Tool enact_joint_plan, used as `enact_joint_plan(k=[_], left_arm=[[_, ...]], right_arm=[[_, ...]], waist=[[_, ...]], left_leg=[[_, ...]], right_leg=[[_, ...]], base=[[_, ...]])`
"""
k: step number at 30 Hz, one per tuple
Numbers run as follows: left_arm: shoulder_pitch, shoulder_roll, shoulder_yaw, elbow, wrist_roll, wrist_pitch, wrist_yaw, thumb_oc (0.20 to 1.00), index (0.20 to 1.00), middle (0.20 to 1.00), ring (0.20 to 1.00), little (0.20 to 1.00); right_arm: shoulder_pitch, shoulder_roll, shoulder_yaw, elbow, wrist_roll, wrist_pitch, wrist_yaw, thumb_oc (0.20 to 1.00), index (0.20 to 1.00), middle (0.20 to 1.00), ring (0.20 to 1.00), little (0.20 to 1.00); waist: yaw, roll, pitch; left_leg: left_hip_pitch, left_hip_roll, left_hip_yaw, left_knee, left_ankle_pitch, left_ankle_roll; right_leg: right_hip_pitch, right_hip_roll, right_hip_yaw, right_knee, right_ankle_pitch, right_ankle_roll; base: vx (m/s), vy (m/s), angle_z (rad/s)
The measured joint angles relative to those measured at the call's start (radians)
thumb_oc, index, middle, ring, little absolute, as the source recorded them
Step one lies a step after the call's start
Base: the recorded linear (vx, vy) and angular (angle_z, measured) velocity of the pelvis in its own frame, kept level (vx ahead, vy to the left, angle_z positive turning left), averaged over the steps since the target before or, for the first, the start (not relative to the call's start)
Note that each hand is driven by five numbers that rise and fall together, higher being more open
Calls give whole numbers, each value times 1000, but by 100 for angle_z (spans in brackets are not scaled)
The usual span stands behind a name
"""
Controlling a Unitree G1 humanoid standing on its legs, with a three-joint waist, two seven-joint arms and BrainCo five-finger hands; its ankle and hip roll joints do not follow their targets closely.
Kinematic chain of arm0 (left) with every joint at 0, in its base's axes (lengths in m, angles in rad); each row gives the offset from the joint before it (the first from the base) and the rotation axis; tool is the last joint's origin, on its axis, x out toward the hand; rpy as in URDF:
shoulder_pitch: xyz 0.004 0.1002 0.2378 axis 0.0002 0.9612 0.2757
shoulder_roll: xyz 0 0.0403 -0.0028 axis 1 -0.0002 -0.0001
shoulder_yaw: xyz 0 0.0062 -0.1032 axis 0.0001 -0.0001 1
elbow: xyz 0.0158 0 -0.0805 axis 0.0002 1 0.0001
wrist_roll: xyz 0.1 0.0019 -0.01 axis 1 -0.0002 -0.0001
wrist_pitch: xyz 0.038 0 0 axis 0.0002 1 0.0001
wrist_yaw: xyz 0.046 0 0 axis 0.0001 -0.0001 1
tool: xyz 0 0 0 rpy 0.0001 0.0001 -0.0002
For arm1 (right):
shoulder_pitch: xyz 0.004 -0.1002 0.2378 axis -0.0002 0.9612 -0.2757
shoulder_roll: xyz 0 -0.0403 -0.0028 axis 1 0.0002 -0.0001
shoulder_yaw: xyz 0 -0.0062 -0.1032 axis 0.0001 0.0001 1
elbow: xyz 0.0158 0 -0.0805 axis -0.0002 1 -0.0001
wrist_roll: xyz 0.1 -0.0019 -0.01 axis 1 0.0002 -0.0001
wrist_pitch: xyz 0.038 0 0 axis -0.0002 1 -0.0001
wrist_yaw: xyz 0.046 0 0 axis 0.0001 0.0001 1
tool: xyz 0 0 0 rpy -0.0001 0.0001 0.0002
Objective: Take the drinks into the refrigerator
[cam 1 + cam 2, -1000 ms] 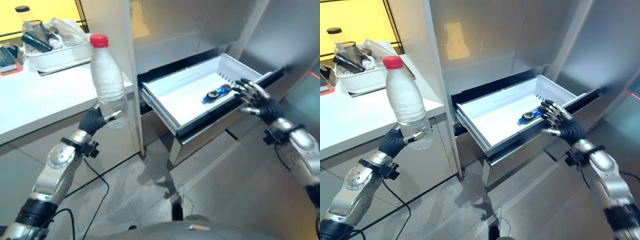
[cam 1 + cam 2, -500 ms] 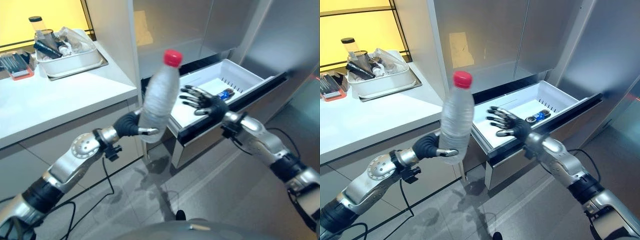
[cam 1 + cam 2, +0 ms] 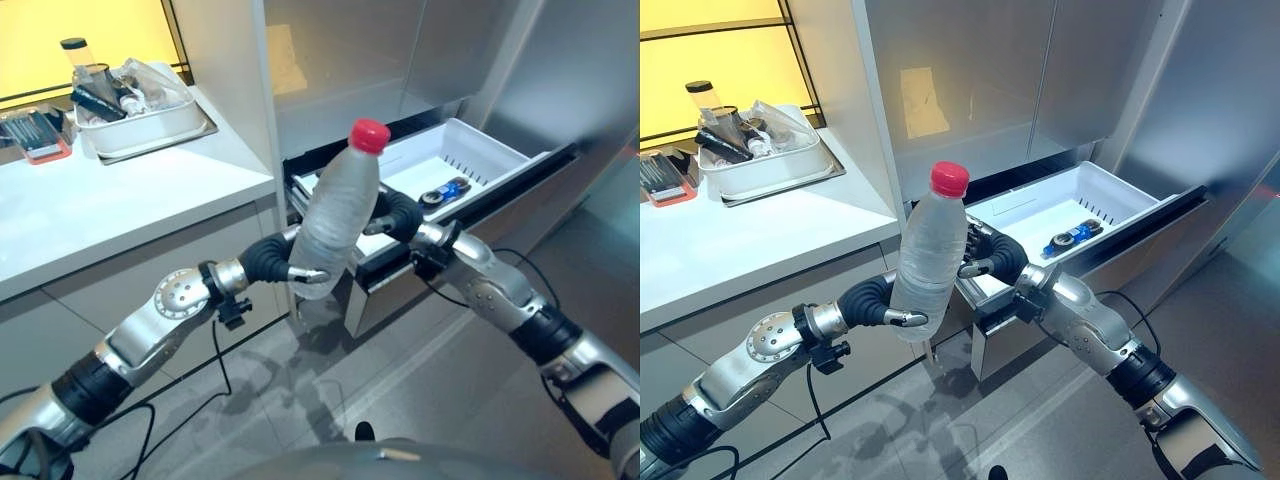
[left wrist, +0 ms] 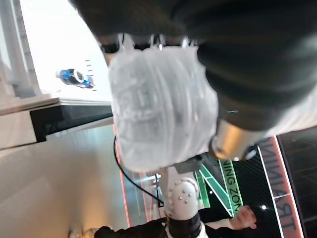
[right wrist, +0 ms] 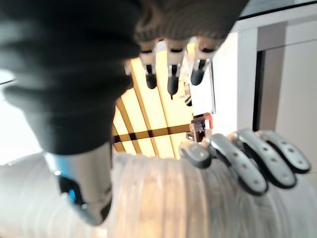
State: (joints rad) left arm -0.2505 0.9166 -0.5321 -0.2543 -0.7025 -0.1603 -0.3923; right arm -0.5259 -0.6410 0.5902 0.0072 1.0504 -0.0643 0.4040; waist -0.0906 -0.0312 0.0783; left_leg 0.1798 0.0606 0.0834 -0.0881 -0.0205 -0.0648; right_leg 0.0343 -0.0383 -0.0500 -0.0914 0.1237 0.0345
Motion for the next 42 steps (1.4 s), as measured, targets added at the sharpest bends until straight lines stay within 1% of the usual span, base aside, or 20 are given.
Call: enact_joint_plan(k=[4, 7, 11, 14, 17, 23, 29, 34, 35, 37, 40, 42], left_arm=[[1, 0, -1, 3, -1, 0, -5, 200, 200, 200, 200, 200], [3, 0, -1, 2, -1, -3, -21, 200, 200, 200, 200, 200], [17, -1, -1, 3, 1, -3, -22, 200, 200, 200, 200, 200], [17, -2, -14, 7, 23, 1, -26, 200, 200, 200, 200, 200], [17, -3, -26, 7, 22, 1, -20, 200, 200, 200, 200, 200], [18, -1, -37, 15, 22, 2, -23, 200, 200, 200, 200, 200], [32, -4, -33, 39, 21, -2, -27, 200, 200, 200, 200, 200], [44, -8, -30, 40, 22, -3, -25, 200, 200, 200, 200, 200], [47, -12, -29, 40, 22, -3, -24, 200, 200, 200, 200, 200], [71, -34, -11, 40, 21, -3, -21, 200, 200, 200, 200, 200], [96, -43, 2, 55, 22, -1, -9, 200, 200, 200, 200, 200], [96, -53, 4, 58, 23, -1, -7, 200, 200, 200, 200, 200]], right_arm=[[0, -3, 10, -6, 6, 0, -1, 1000, 1000, 1000, 1000, 1000], [0, -40, 29, -49, 23, 4, 4, 1000, 1000, 1000, 1000, 1000], [0, -42, 58, -83, 45, 15, 14, 1000, 1000, 1000, 1000, 1000], [-6, -32, 94, -157, 52, 28, 25, 1000, 1000, 1000, 1000, 1000], [-8, -42, 100, -157, 53, 31, 31, 1000, 1000, 1000, 1000, 1000], [-10, -30, 115, -145, 62, 32, 27, 1000, 1000, 1000, 1000, 1000], [-24, 3, 129, -106, 65, 50, 21, 1000, 1000, 1000, 1000, 1000], [-24, 5, 132, -105, 67, 55, 16, 1000, 1000, 1000, 1000, 1000], [-24, 6, 132, -105, 67, 55, 15, 200, 200, 200, 200, 200], [-24, 12, 130, -100, 71, 53, 14, 200, 200, 200, 200, 200], [-24, 61, 118, -82, 83, 46, 3, 200, 200, 200, 200, 200], [-24, 68, 114, -79, 89, 46, -1, 200, 200, 200, 200, 200]], waist=[[0, 1, 0], [0, 5, -1], [-1, 8, -1], [-1, 17, -7], [1, 18, -8], [25, 19, -9], [32, 18, -9], [35, 18, -10], [35, 18, -10], [36, 19, -10], [32, 19, -12], [30, 19, -12]], left_leg=[[0, 0, 2, 0, 0, 0], [0, 0, 2, 0, 0, 0], [0, 0, 3, 0, 0, 0], [0, 1, 3, 0, 0, 0], [0, 0, 3, 0, 0, 0], [-1, 0, 1, 0, 0, 0], [-3, 1, -2, 0, 0, 0], [-4, 2, -3, 0, 0, -1], [-4, 3, -4, 0, 1, -1], [-5, 3, -5, 0, 1, -1], [-9, 4, -10, 0, 2, -3], [-12, 3, -15, 0, 4, -4]], right_leg=[[-1, 1, 1, 0, 0, 0], [-1, 1, 1, 0, 0, 0], [-2, 1, 2, 0, 0, -1], [-2, 1, 2, 0, 0, -1], [-1, 0, 1, 0, 1, -1], [-2, 1, 0, 0, 1, -1], [-2, -1, -2, 0, 0, -1], [-2, -1, -4, 0, 0, -1], [-2, -1, -4, 0, 0, -1], [-2, -1, -6, 0, 0, -1], [-3, -1, -12, 0, 0, -3], [-5, 0, -15, 0, -1, -3]], base=[[0, 0, 0], [0, 0, 0], [0, 0, 0], [0, 0, 0], [0, 0, 0], [0, 0, 0], [0, 0, 0], [0, 0, 0], [0, 0, 0], [0, 0, 0], [5, 1, 3], [2, 1, 6]])
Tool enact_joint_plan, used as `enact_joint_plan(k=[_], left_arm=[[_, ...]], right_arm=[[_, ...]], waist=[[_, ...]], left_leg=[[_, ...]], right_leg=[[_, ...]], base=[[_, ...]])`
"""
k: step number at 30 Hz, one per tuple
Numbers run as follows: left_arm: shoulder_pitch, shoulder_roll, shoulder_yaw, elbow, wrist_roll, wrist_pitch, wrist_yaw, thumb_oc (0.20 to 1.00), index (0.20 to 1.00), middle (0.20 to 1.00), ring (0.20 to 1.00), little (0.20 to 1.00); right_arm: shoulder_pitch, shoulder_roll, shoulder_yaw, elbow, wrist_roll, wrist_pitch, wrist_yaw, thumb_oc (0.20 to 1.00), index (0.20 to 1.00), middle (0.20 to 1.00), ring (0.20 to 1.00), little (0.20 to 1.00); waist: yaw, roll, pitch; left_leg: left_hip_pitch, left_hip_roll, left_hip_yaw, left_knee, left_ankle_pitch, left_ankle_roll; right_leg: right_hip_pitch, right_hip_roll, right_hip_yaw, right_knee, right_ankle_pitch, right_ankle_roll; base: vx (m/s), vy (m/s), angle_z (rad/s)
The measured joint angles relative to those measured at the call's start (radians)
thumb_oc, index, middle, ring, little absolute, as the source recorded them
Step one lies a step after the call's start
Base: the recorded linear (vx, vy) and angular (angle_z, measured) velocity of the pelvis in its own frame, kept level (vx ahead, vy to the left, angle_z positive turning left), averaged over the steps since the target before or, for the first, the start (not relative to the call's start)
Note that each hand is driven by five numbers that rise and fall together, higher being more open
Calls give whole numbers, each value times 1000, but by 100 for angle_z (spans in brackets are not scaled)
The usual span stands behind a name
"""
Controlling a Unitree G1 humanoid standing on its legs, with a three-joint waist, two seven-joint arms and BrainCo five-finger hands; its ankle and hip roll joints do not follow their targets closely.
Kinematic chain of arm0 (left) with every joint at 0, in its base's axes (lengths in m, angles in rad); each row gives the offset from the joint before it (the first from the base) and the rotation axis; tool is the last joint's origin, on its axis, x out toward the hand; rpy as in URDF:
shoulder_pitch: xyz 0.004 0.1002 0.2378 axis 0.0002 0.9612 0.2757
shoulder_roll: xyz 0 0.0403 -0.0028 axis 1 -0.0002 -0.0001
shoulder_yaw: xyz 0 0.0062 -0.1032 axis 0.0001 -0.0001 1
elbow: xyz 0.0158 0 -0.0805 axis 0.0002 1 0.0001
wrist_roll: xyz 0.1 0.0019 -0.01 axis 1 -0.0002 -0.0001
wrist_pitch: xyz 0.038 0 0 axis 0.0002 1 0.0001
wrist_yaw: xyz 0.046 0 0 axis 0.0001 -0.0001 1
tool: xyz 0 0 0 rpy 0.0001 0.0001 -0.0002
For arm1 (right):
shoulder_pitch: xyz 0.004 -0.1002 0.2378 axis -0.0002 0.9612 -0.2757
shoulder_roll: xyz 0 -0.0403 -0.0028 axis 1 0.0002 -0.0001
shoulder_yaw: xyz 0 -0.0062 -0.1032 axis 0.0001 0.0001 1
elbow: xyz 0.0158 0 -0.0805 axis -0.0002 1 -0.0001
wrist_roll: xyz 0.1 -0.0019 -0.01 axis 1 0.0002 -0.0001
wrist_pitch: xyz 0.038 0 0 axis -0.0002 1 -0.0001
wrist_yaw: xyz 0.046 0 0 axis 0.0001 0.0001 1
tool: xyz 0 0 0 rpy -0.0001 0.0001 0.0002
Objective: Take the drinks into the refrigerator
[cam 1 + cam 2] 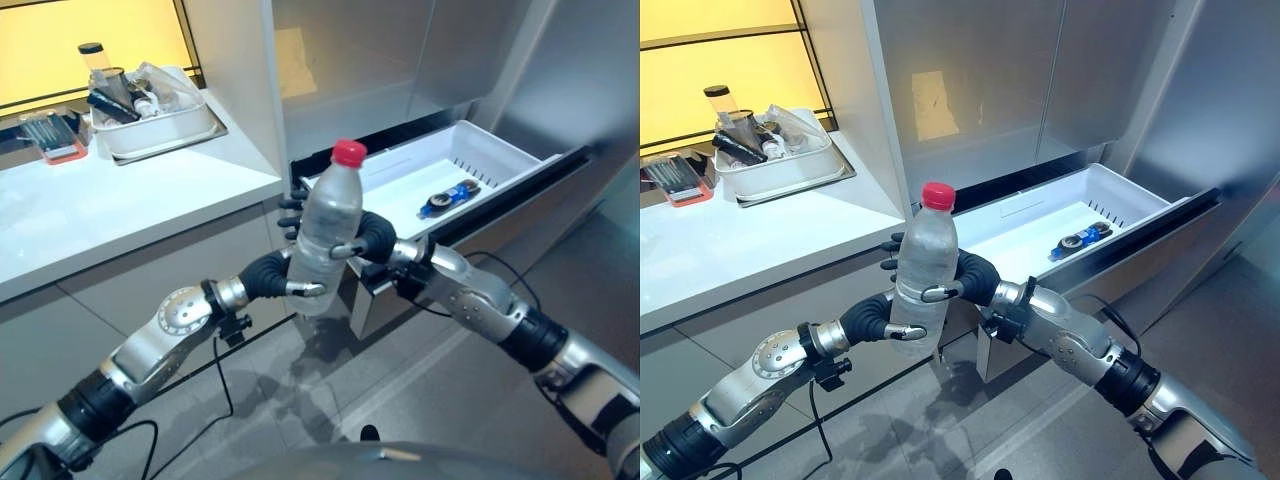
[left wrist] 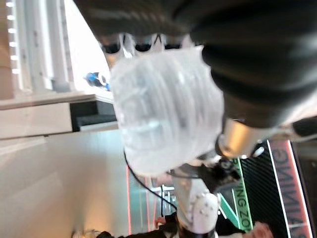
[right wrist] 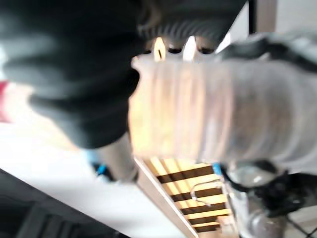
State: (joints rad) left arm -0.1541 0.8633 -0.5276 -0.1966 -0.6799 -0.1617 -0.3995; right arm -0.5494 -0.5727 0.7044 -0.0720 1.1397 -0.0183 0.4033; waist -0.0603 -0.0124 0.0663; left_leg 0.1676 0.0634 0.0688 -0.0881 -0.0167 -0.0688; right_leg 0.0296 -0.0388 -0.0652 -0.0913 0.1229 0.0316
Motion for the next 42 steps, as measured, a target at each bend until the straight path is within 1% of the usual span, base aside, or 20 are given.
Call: enact_joint_plan(k=[9, 16, 18, 22, 24, 25, 27, 30, 33, 35, 36, 37, 39, 40, 42], left_arm=[[0, -21, 0, 0, 1, -1, 6, 200, 200, 200, 200, 200], [0, -21, 0, 0, 1, -1, 7, 200, 200, 200, 200, 200], [0, -23, 0, 0, 1, 0, 8, 1000, 1000, 1000, 1000, 1000], [1, -24, 0, 1, 56, 7, 12, 1000, 1000, 1000, 1000, 1000], [2, -39, 4, 1, 77, 17, 13, 1000, 1000, 1000, 1000, 1000], [4, -42, 6, 0, 77, 17, 12, 1000, 1000, 1000, 1000, 1000], [41, -63, 45, -7, 74, 17, 10, 1000, 1000, 1000, 1000, 1000], [77, -72, 63, -16, 58, 19, 8, 1000, 1000, 1000, 1000, 1000], [132, -76, 104, -23, 15, 21, 6, 1000, 1000, 1000, 1000, 1000], [175, -76, 142, -25, -14, 29, 2, 1000, 1000, 1000, 1000, 1000], [211, -77, 176, -28, -26, 33, 0, 1000, 1000, 1000, 1000, 1000], [222, -77, 189, -28, -34, 40, -1, 1000, 1000, 1000, 1000, 1000], [270, -79, 218, -29, -60, 46, -3, 1000, 1000, 1000, 1000, 1000], [293, -78, 233, -29, -63, 56, -4, 1000, 1000, 1000, 1000, 1000], [328, -79, 253, -29, -90, 63, -8, 1000, 1000, 1000, 1000, 1000]], right_arm=[[0, 12, -3, 2, 12, -4, -18, 200, 200, 200, 200, 200], [0, 13, -3, 2, 15, -4, -19, 200, 200, 200, 200, 200], [0, 13, -3, 2, 16, -4, -20, 200, 200, 200, 200, 200], [0, 16, 2, 1, 16, 1, -21, 200, 200, 200, 200, 200], [5, 31, 5, 1, 16, 4, -14, 200, 200, 200, 200, 200], [5, 40, 6, 1, 16, 4, -13, 200, 200, 200, 200, 200], [6, 44, 3, 1, 16, 3, -14, 200, 200, 200, 200, 200], [17, 36, -8, 1, 16, 3, -14, 200, 200, 200, 200, 200], [74, 33, -69, 7, 14, -1, -19, 200, 200, 200, 200, 200], [115, 20, -131, 30, 13, -9, -35, 200, 200, 200, 200, 200], [149, 18, -193, 58, 12, -20, -49, 200, 200, 200, 200, 200], [155, 15, -217, 77, 12, -26, -57, 200, 200, 200, 200, 200], [170, -4, -285, 124, 11, -42, -80, 200, 200, 200, 200, 200], [183, -21, -328, 147, 11, -61, -100, 200, 200, 200, 200, 200], [181, -60, -369, 191, 10, -77, -118, 200, 200, 200, 200, 200]], waist=[[19, -1, -2], [20, -1, -2], [19, -1, -2], [19, -1, -2], [19, -1, -2], [19, -1, -2], [17, -1, -2], [16, -1, -2], [21, -1, -2], [21, -1, -2], [21, -1, -2], [21, 0, -1], [20, 2, 0], [22, 4, 1], [21, 8, 4]], left_leg=[[-1, -1, -2, 0, 0, 0], [-1, -1, -2, 0, 0, 0], [0, -1, -2, 0, 0, 0], [0, -1, -1, 0, 0, 0], [0, 0, -1, 0, 0, 0], [0, 0, -1, 0, 0, 0], [0, 0, -1, 0, 0, 0], [0, 2, -1, 0, 0, 0], [-1, 4, -4, 0, 0, 0], [-2, 4, -6, 0, 0, 0], [-3, 4, -9, 0, 0, 0], [-4, 4, -10, -1, 0, 1], [-5, 5, -13, -1, 0, 1], [-6, 6, -15, -1, 0, 1], [-7, 6, -17, -1, 0, 1]], right_leg=[[0, 0, -1, 0, 0, -1], [0, 1, -1, 0, 0, -1], [0, 1, -1, 0, 0, 0], [0, 1, -1, 0, 0, 0], [0, 1, -1, 0, 0, 0], [0, 1, -1, 0, 0, 0], [0, 0, -1, 0, 0, 0], [0, 0, -1, 0, -1, 0], [1, -1, -2, -1, -1, 0], [1, -2, -3, -1, -2, 0], [1, -3, -3, -3, -3, 0], [1, -4, -4, -4, -3, 1], [2, -6, -10, -5, -4, 1], [2, -6, -12, -5, -6, 1], [2, -5, -14, -5, -7, 1]], base=[[0, 0, 0], [0, 0, 0], [0, 0, 0], [0, 0, 0], [0, 0, 0], [0, 0, 0], [0, 0, 0], [0, 0, 0], [0, 0, 0], [4, 0, 2], [12, -5, 5], [12, -5, 5], [12, -4, 4], [10, -4, 5], [3, -1, 2]])
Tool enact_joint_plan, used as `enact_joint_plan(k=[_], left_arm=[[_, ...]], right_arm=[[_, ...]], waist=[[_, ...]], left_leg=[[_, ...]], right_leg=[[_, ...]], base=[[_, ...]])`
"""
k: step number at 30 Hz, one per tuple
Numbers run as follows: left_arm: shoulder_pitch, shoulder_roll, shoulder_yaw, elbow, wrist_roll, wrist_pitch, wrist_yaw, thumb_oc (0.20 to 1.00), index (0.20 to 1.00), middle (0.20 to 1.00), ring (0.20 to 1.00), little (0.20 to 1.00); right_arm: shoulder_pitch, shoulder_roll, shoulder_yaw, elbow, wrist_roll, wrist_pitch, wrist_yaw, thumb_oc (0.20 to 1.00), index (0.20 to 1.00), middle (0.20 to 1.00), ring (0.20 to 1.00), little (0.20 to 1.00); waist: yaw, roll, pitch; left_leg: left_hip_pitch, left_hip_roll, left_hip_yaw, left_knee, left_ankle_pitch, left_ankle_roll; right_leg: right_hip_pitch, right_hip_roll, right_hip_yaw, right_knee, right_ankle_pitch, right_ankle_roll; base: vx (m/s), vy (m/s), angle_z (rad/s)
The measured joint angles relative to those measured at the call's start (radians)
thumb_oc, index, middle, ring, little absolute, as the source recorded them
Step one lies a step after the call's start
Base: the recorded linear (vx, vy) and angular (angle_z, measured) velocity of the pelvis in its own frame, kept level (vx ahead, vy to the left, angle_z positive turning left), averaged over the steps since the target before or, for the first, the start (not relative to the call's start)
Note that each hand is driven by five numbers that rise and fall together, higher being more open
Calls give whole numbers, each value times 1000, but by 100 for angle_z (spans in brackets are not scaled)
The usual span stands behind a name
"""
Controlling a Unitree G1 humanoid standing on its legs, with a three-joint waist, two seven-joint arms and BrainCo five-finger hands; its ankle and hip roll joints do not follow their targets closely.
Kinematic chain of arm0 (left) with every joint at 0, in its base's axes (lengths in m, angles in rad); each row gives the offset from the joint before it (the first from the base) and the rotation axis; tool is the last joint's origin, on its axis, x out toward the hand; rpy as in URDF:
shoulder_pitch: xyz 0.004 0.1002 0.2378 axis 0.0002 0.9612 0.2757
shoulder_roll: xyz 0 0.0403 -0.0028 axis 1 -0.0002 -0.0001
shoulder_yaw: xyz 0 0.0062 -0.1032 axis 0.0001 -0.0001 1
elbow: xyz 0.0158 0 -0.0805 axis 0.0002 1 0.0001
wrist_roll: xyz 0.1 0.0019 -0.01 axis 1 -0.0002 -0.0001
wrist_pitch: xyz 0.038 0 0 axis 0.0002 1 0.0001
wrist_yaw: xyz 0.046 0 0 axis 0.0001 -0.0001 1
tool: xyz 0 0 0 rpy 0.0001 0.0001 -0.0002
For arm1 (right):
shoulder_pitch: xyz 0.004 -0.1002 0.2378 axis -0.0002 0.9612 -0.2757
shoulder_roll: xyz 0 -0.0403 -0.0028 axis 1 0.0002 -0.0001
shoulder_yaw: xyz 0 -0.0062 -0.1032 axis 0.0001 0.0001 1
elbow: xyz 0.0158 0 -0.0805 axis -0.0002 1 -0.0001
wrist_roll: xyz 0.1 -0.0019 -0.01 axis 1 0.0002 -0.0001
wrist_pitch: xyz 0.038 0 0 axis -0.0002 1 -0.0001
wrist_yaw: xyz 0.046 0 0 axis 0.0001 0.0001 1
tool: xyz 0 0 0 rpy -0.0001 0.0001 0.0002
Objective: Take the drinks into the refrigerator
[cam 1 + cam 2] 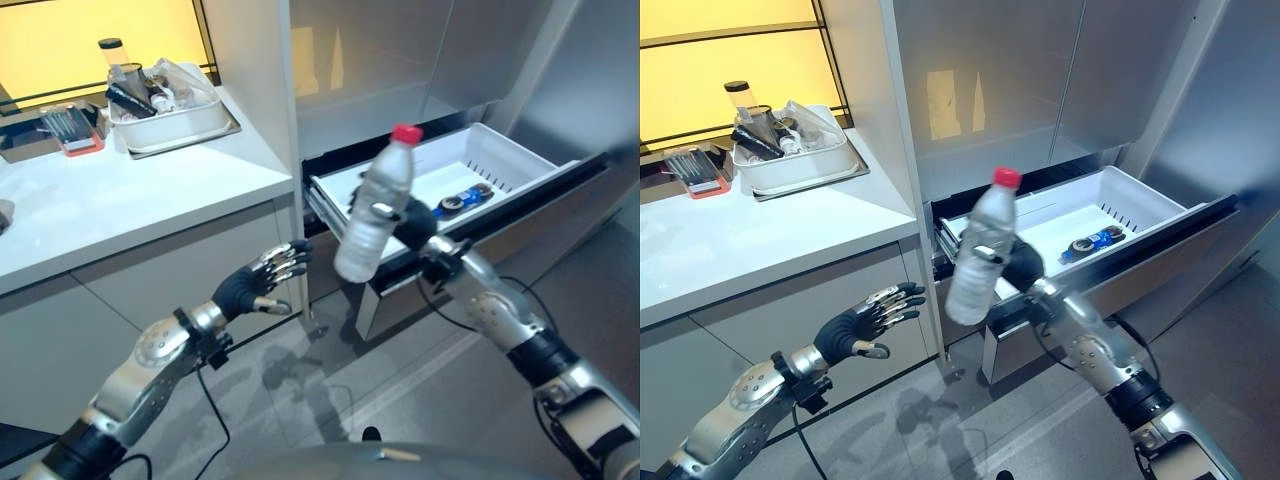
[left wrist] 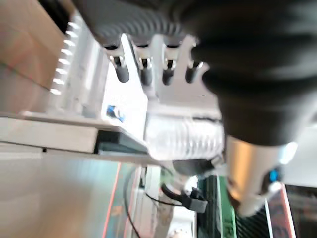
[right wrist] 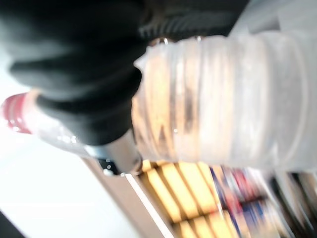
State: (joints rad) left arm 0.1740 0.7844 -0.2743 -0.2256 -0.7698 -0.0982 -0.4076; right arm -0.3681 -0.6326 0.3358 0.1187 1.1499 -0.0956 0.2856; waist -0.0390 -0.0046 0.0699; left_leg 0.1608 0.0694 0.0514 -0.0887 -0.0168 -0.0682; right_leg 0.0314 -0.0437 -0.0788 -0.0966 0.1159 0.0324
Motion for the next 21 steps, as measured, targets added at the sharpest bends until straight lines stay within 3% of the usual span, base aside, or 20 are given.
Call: enact_joint_plan(k=[4, 6, 14, 19, 21], left_arm=[[29, 0, 17, 2, -9, 4, -2, 1000, 1000, 1000, 1000, 1000], [45, 1, 37, 5, -11, 4, -3, 1000, 1000, 1000, 1000, 1000], [78, -27, 78, 22, -52, -2, -3, 1000, 1000, 1000, 1000, 1000], [63, -81, 147, 39, -51, -28, 17, 1000, 1000, 1000, 1000, 1000], [64, -82, 149, 45, -51, -38, 21, 1000, 1000, 1000, 1000, 1000]], right_arm=[[-12, -84, -37, 67, -8, -23, -42, 200, 200, 200, 200, 200], [-32, -175, -50, 112, -46, -28, -51, 200, 200, 200, 200, 200], [-219, -293, -40, 293, -111, -70, -115, 200, 200, 200, 200, 200], [-302, -404, -26, 307, -153, -105, -134, 200, 200, 200, 200, 200], [-306, -409, -25, 326, -162, -105, -141, 200, 200, 200, 200, 200]], waist=[[2, 7, 5], [2, 7, 9], [4, 14, 52], [28, 9, 131], [38, 15, 143]], left_leg=[[-3, 1, -2, 0, 0, 0], [-13, 0, -9, 0, 0, 0], [-53, -3, -16, 4, 7, -2], [-124, -3, -33, 31, 10, -5], [-138, -2, -49, 34, 10, -6]], right_leg=[[-1, 4, -5, 0, -2, 1], [-7, -1, -12, 0, -4, 3], [-44, 4, -17, 5, 3, -3], [-95, 5, -30, 6, 13, -11], [-99, 5, -44, 6, 12, -11]], base=[[-3, 0, 1], [-19, -1, 9], [-55, -11, 2], [-61, -30, 7], [-56, -38, 19]])
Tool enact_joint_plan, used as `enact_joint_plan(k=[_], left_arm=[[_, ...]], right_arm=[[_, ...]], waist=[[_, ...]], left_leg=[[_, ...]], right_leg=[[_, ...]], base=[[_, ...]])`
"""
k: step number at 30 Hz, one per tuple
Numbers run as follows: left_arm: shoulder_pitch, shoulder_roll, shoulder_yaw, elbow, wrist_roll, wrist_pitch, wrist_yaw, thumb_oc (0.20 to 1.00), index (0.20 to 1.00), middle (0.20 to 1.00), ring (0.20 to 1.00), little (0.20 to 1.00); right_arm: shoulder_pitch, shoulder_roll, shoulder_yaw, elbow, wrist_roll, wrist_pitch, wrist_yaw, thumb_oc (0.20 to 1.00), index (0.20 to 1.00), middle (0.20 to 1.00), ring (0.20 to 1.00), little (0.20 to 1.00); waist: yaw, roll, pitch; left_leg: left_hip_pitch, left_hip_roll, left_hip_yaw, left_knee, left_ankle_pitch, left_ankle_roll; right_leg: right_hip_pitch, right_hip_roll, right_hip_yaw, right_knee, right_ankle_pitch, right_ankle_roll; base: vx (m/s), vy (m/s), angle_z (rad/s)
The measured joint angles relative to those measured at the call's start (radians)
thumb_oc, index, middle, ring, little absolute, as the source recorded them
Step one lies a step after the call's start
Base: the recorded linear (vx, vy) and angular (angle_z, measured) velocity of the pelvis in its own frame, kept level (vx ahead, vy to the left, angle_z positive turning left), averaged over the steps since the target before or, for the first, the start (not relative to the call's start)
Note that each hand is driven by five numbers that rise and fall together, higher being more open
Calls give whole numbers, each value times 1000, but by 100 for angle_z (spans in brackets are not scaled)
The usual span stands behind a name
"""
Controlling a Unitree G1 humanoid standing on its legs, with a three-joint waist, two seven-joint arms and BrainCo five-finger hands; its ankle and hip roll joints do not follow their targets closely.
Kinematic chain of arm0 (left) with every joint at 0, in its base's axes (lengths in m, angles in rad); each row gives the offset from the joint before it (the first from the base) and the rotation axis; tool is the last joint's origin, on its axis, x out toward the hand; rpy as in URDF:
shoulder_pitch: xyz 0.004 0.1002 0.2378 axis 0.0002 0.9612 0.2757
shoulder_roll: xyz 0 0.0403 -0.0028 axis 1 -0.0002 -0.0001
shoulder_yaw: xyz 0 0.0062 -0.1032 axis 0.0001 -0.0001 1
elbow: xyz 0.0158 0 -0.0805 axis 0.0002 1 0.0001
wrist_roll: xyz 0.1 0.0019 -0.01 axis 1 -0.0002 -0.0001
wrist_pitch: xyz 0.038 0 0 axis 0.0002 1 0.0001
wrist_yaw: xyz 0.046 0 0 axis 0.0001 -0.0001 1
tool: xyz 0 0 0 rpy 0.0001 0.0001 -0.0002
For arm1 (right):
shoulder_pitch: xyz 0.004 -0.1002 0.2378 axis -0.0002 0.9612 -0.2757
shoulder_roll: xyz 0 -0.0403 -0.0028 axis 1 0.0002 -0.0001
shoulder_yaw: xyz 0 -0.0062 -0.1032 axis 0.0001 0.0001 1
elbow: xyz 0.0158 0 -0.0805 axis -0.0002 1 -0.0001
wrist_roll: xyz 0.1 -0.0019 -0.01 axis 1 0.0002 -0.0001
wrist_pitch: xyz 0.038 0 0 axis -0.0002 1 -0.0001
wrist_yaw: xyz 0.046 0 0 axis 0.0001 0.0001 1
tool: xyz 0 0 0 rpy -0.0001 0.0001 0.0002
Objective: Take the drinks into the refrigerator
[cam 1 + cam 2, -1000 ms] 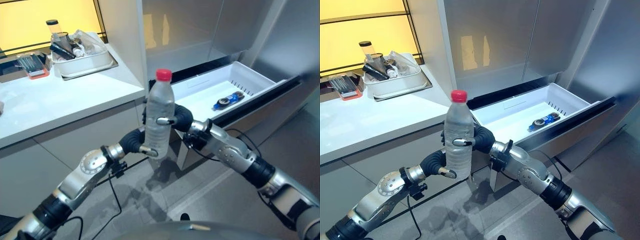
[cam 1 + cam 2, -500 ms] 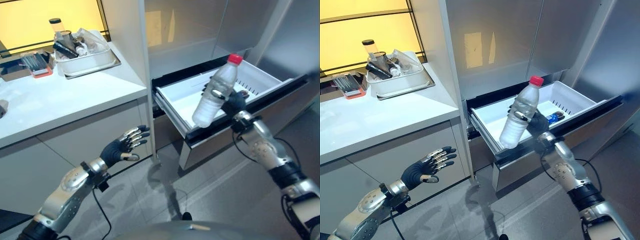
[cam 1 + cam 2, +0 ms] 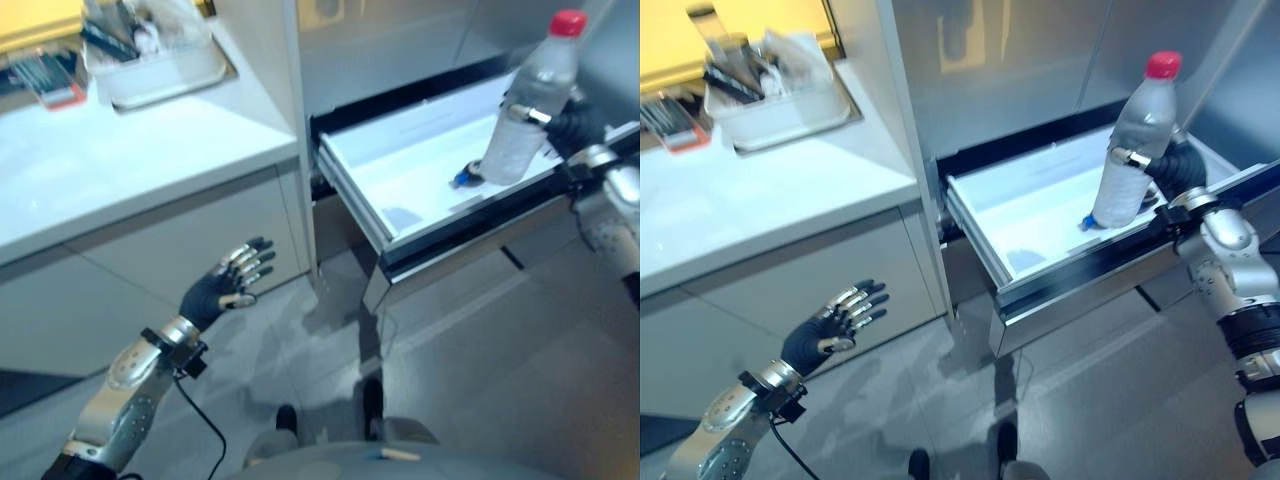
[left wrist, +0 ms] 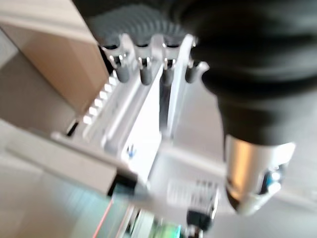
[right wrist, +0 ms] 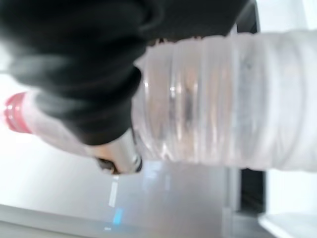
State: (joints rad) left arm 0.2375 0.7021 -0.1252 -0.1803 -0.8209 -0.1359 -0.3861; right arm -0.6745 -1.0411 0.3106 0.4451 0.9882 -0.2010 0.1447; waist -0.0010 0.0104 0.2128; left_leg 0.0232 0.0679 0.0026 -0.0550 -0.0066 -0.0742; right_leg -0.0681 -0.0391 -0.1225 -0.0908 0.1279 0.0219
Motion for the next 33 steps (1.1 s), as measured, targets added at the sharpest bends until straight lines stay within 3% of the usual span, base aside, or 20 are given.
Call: enact_joint_plan(k=[12, 20, 25, 30, 33], left_arm=[[-43, 3, 26, 4, 1, -56, 16, 1000, 1000, 1000, 1000, 1000], [-95, 26, 22, 4, 1, -92, 42, 1000, 1000, 1000, 1000, 1000], [-103, 27, 19, 5, 3, -103, 62, 1000, 1000, 1000, 1000, 1000], [-98, 56, -7, 5, 16, -125, 75, 1000, 1000, 1000, 1000, 1000], [-97, 63, -21, 6, 25, -128, 78, 1000, 1000, 1000, 1000, 1000]], right_arm=[[-178, -121, 146, 80, -95, 5, -9, 200, 200, 200, 200, 200], [-346, -133, 290, 131, -157, 4, -10, 200, 200, 200, 200, 200], [-352, -132, 292, 182, -196, 4, -10, 200, 200, 200, 200, 200], [-393, -119, 378, 351, -316, 28, -11, 200, 200, 200, 200, 200], [-468, -118, 488, 388, -483, 41, -9, 200, 200, 200, 200, 200]], waist=[[19, 16, 136], [22, 22, 191], [48, 29, 227], [74, 34, 238], [69, 35, 239]], left_leg=[[-116, -10, -40, 36, 3, -3], [-169, -12, -50, 51, 4, -4], [-194, -15, -62, 64, 4, -5], [-221, -19, -77, 67, 13, -6], [-226, -26, -84, 67, 19, -3]], right_leg=[[-80, -12, -33, 1, 3, -1], [-131, -14, -42, 18, 3, -2], [-151, -18, -51, 34, -1, -1], [-180, -26, -57, 56, -7, -1], [-188, -33, -61, 67, -11, 2]], base=[[-7, -52, 10], [-28, -71, 3], [-44, -57, 6], [-41, -19, 9], [-34, -16, 6]])
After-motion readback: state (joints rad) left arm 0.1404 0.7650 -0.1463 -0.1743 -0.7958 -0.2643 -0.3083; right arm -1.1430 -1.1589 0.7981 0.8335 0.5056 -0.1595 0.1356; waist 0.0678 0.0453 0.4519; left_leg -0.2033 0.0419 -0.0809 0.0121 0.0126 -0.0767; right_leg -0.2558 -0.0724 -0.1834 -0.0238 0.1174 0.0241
